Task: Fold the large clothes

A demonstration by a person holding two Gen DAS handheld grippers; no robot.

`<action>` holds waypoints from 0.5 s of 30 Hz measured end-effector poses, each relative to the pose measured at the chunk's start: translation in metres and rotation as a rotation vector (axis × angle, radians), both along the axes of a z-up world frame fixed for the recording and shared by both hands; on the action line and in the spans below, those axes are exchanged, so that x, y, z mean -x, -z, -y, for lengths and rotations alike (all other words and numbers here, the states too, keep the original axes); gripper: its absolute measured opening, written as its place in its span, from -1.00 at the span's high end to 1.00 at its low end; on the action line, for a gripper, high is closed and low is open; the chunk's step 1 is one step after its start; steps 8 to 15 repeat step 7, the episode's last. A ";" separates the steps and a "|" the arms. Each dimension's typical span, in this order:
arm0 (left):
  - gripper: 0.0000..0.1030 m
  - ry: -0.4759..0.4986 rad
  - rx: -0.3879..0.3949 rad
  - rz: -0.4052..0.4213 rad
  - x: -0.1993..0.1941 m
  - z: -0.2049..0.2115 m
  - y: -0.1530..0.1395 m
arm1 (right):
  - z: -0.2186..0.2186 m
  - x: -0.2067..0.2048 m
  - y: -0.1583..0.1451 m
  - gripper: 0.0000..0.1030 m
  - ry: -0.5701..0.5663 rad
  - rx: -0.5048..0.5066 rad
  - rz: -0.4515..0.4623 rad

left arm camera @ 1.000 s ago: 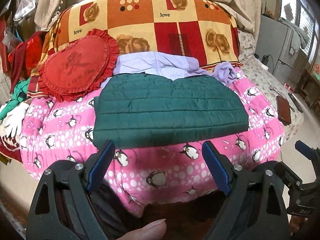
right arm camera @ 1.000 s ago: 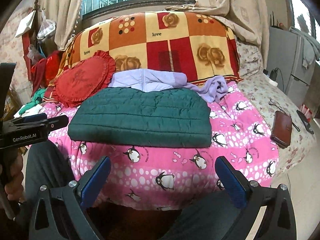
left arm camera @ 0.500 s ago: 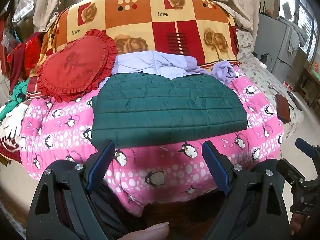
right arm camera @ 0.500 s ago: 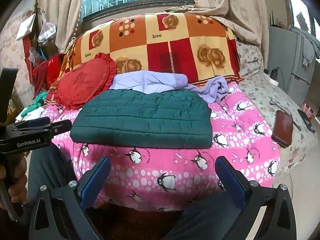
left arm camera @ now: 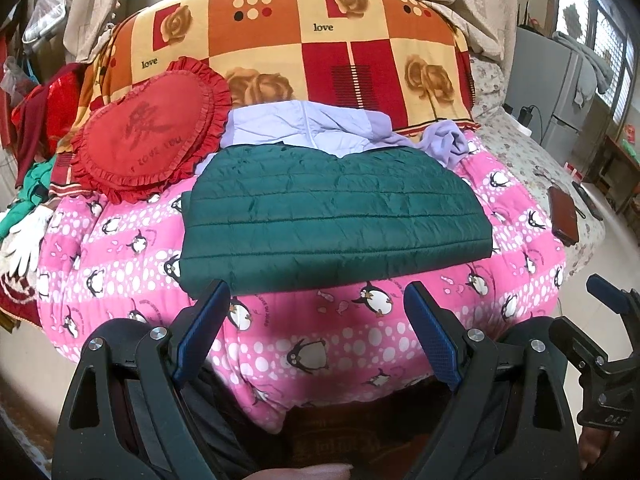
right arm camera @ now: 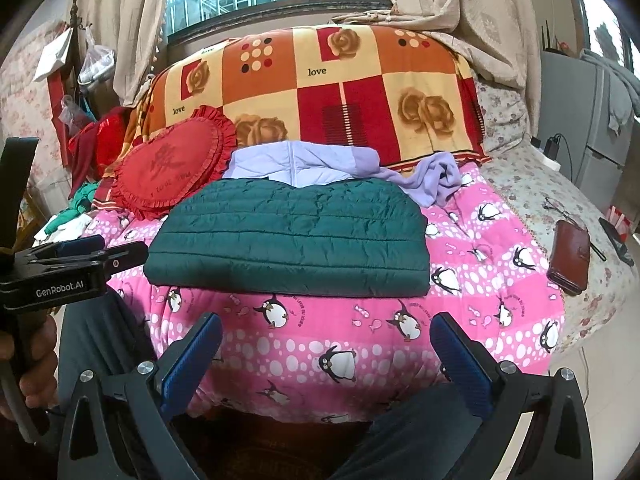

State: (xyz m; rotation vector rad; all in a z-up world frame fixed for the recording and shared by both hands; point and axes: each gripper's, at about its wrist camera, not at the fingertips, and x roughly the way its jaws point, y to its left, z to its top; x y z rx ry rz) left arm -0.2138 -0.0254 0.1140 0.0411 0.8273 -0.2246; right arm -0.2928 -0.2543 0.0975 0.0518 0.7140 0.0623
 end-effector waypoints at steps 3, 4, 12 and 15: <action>-0.72 0.010 0.000 0.014 0.003 0.003 0.001 | 0.000 0.000 0.000 -1.00 0.001 0.000 -0.002; -0.72 0.012 -0.004 0.021 0.005 0.004 0.001 | -0.001 0.000 0.000 -1.00 -0.001 0.000 -0.002; -0.72 0.017 -0.011 0.024 0.005 0.004 0.002 | -0.001 0.000 0.001 -1.00 -0.002 0.001 -0.001; -0.72 0.017 -0.011 0.024 0.005 0.004 0.002 | -0.001 0.000 0.001 -1.00 -0.002 0.001 -0.001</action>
